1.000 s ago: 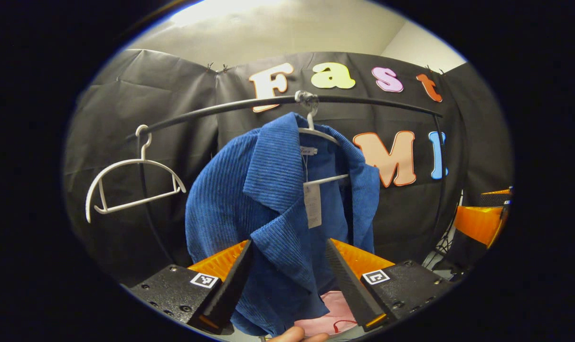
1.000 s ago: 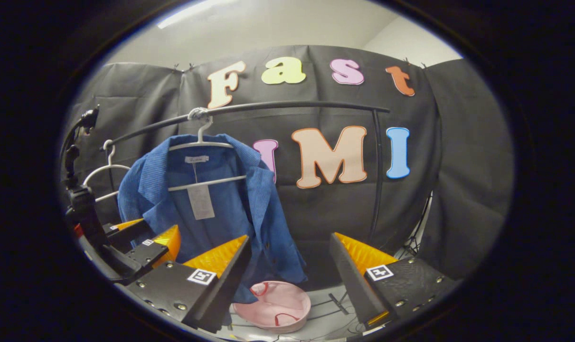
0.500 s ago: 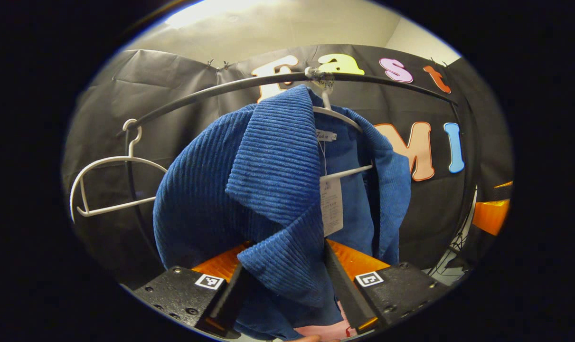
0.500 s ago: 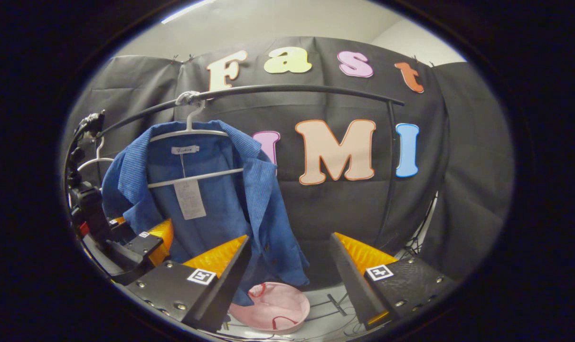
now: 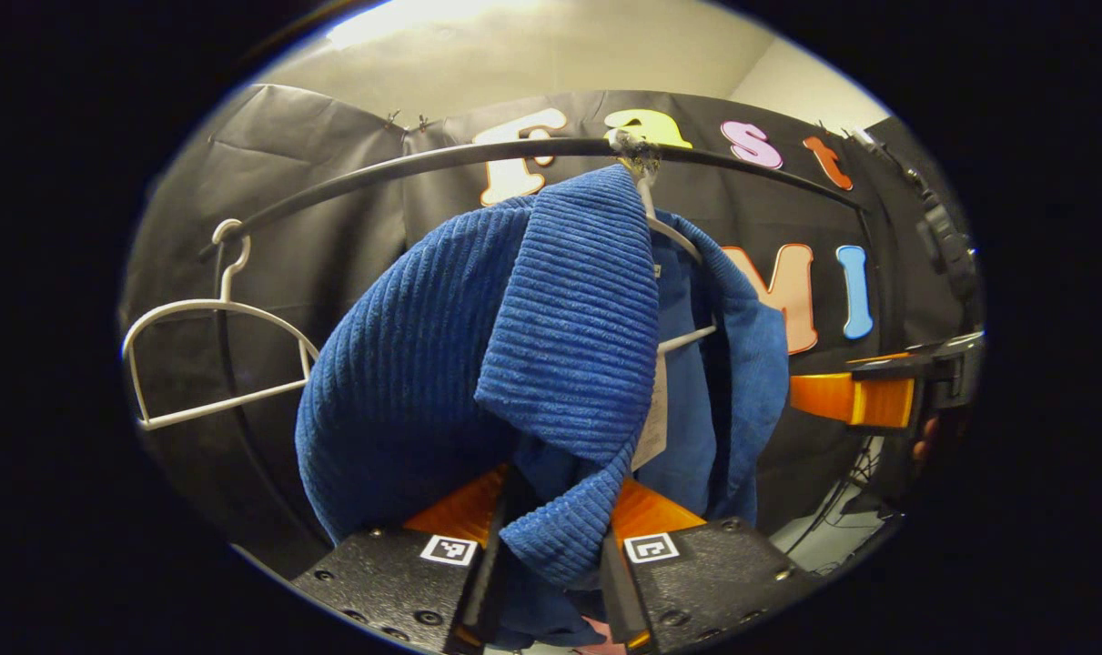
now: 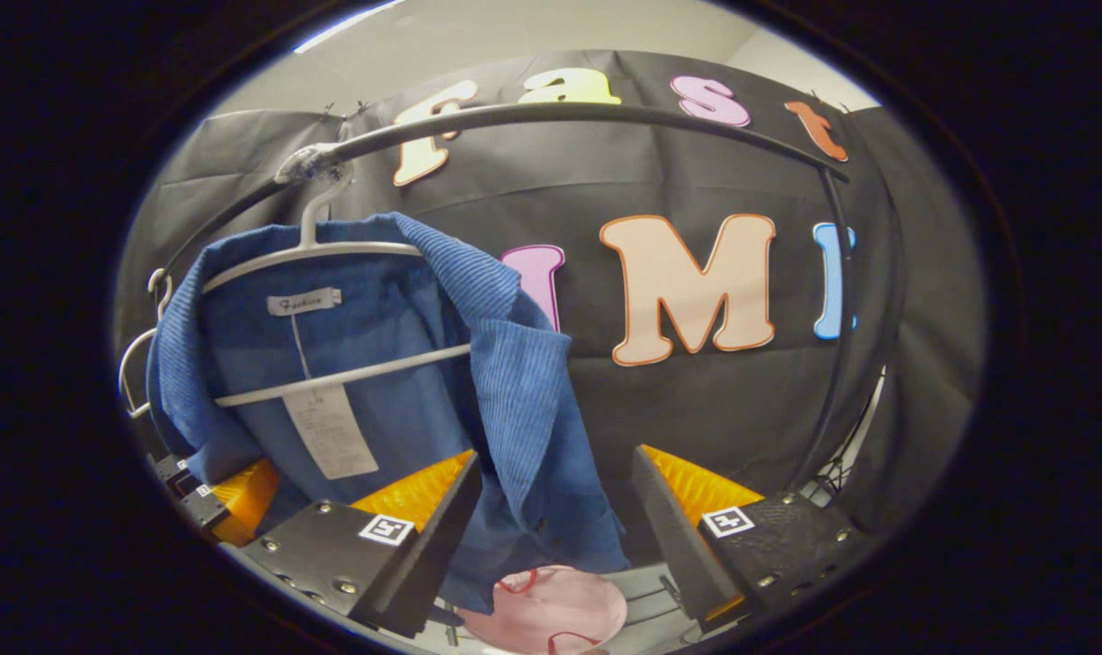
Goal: Grasp the clothes on the hanger with both hands and then place them into the laundry hamper below.
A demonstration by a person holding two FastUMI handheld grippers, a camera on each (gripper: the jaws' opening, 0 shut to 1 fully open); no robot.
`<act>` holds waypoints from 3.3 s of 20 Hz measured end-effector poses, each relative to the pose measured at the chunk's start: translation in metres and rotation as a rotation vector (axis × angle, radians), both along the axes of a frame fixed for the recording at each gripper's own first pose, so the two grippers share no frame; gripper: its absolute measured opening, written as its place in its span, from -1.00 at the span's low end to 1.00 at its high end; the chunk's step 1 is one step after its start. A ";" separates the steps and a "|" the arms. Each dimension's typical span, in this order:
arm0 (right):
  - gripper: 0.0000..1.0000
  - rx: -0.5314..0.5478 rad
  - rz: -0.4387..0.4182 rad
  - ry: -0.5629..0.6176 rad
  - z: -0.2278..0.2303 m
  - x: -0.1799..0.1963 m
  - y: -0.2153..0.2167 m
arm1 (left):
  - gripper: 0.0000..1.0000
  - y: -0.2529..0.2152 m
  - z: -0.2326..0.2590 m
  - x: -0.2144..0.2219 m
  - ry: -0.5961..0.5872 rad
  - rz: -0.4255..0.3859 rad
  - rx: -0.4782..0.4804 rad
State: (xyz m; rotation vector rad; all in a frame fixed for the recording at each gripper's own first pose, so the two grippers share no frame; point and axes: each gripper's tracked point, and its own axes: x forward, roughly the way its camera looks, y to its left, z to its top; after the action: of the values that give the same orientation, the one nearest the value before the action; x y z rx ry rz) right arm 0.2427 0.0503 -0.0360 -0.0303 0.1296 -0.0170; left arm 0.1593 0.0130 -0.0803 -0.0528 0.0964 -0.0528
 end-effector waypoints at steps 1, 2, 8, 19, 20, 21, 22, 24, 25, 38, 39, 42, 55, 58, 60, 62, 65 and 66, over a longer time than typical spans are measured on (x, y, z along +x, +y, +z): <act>0.99 0.009 0.009 0.001 0.000 0.008 0.003 | -0.23 -0.001 0.001 -0.001 0.002 -0.016 -0.013; 0.87 0.017 0.020 0.005 -0.001 0.015 0.008 | -0.27 -0.004 0.001 -0.002 0.006 -0.044 -0.024; 0.87 0.050 0.045 0.017 -0.008 0.074 0.021 | -0.84 -0.014 0.002 -0.024 0.106 -0.154 -0.122; -0.94 0.013 0.079 0.016 -0.011 0.039 0.026 | -0.92 -0.003 0.041 -0.094 0.040 -0.198 -0.126; -1.00 0.016 0.073 0.013 -0.007 0.035 0.024 | -0.92 0.001 0.041 -0.098 0.041 -0.176 -0.123; -0.99 0.028 0.071 0.005 -0.001 0.028 0.019 | -0.92 0.005 0.044 -0.100 0.041 -0.162 -0.121; -0.99 0.043 0.067 -0.006 0.007 0.024 0.015 | -0.92 0.008 0.049 -0.104 0.036 -0.151 -0.116; -0.99 0.064 0.050 -0.024 0.022 0.019 0.004 | -0.92 0.017 0.069 -0.114 0.017 -0.142 -0.109; -0.99 0.069 0.041 -0.035 0.030 0.021 -0.002 | -0.92 0.022 0.079 -0.117 0.014 -0.143 -0.099; -0.94 0.101 0.039 -0.126 0.066 0.077 0.002 | -0.92 0.068 0.118 -0.117 0.144 -0.224 -0.071; -0.99 0.113 0.034 -0.136 0.067 0.085 0.002 | -0.91 0.070 0.122 -0.115 0.143 -0.245 -0.070; -0.99 0.130 0.009 -0.180 0.077 0.104 0.003 | -0.91 0.082 0.127 -0.111 0.137 -0.281 0.001; -0.99 0.114 0.026 -0.212 0.068 0.150 0.017 | -0.95 0.164 0.110 -0.056 0.206 -0.084 0.255; -0.99 0.104 -0.006 -0.168 0.050 0.157 0.004 | -0.91 0.140 0.085 -0.048 0.230 -0.126 0.166; -0.99 0.092 -0.022 -0.154 0.046 0.160 -0.003 | -0.92 0.139 0.074 -0.040 0.220 -0.115 0.155; -0.99 0.071 -0.034 -0.140 0.038 0.156 -0.008 | -0.91 0.142 0.063 -0.033 0.242 -0.095 0.107; -0.99 0.051 -0.059 -0.121 0.023 0.148 -0.017 | -0.95 0.145 0.043 -0.026 0.281 -0.065 0.015; -0.98 0.049 -0.074 -0.115 0.018 0.145 -0.021 | -0.95 0.145 0.037 -0.025 0.284 -0.057 -0.008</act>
State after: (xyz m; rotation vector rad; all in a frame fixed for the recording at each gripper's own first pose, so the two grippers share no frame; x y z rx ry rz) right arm 0.3881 0.0297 -0.0176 0.0240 0.0161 -0.0888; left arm 0.1342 0.1576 -0.0433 -0.0657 0.3818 -0.1029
